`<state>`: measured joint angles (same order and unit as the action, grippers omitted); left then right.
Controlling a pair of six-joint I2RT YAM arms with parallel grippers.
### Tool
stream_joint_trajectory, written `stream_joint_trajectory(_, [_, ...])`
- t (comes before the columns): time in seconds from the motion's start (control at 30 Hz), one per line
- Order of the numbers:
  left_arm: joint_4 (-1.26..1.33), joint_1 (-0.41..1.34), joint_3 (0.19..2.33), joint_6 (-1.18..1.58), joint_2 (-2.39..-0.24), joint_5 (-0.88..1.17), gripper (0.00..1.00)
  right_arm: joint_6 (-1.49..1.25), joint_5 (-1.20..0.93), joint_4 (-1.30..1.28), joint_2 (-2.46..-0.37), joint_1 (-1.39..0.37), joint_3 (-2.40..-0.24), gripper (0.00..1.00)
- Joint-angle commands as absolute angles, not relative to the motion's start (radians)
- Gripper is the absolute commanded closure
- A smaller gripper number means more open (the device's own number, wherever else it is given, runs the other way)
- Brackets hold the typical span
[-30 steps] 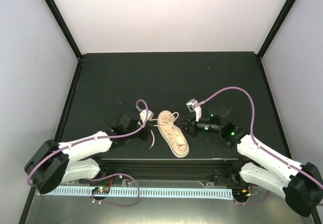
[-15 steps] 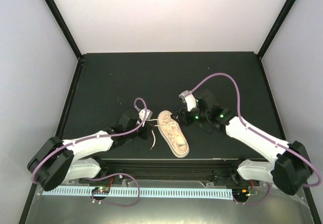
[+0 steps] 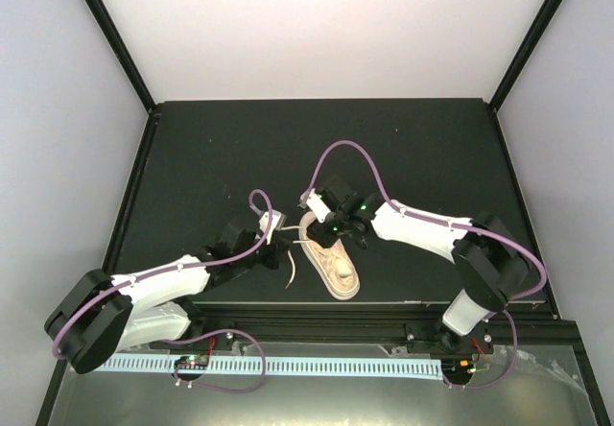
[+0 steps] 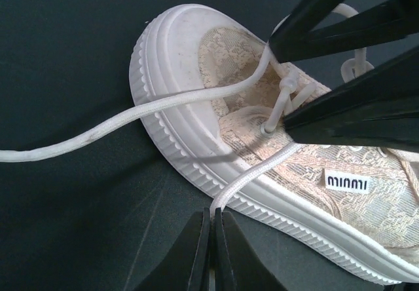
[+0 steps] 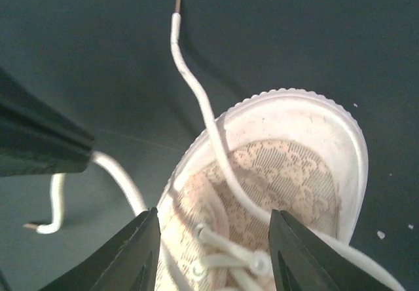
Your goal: Tie the shoes
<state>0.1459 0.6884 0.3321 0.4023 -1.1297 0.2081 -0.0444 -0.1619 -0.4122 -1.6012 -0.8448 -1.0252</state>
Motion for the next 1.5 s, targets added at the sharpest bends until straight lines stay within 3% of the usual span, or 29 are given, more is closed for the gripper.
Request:
stream_joint_trajectory(0.0, [0.181, 0.681, 0.33, 0.419, -1.122, 0.238, 0.98, 0.019, -0.063, -0.381, -1.653, -0.869, -1.081, 0.53])
stream_joint_trajectory(0.5, [0.173, 0.681, 0.341, 0.416, -1.117, 0.248, 0.98, 0.077, 0.019, -0.321, -1.769, -0.895, -1.099, 0.59])
stream_joint_trajectory(0.57, [0.168, 0.681, 0.339, 0.416, -1.11, 0.245, 0.99, 0.065, 0.052, -0.312, -1.771, -0.9, -1.092, 0.66])
stream_joint_trajectory(0.67, [0.172, 0.681, 0.335, 0.419, -1.111, 0.237, 0.99, 0.007, 0.117, -0.269, -1.733, -0.9, -1.059, 0.91])
stream_joint_trajectory(0.73, [0.178, 0.68, 0.333, 0.424, -1.12, 0.234, 0.98, -0.042, 0.153, -0.253, -1.679, -0.898, -1.04, 0.98])
stream_joint_trajectory(1.27, [0.281, 0.671, 0.435, 0.392, -1.39, 0.251, 0.98, -0.351, 0.212, -0.337, -1.213, -0.749, -0.885, 0.98])
stream_joint_trajectory(1.37, [0.3, 0.665, 0.463, 0.382, -1.44, 0.272, 0.98, -0.323, 0.095, -0.314, -1.085, -0.726, -0.827, 0.98])
stream_joint_trajectory(1.47, [0.313, 0.662, 0.511, 0.365, -1.497, 0.302, 0.98, -0.236, -0.176, -0.281, -0.989, -0.726, -0.776, 0.98])
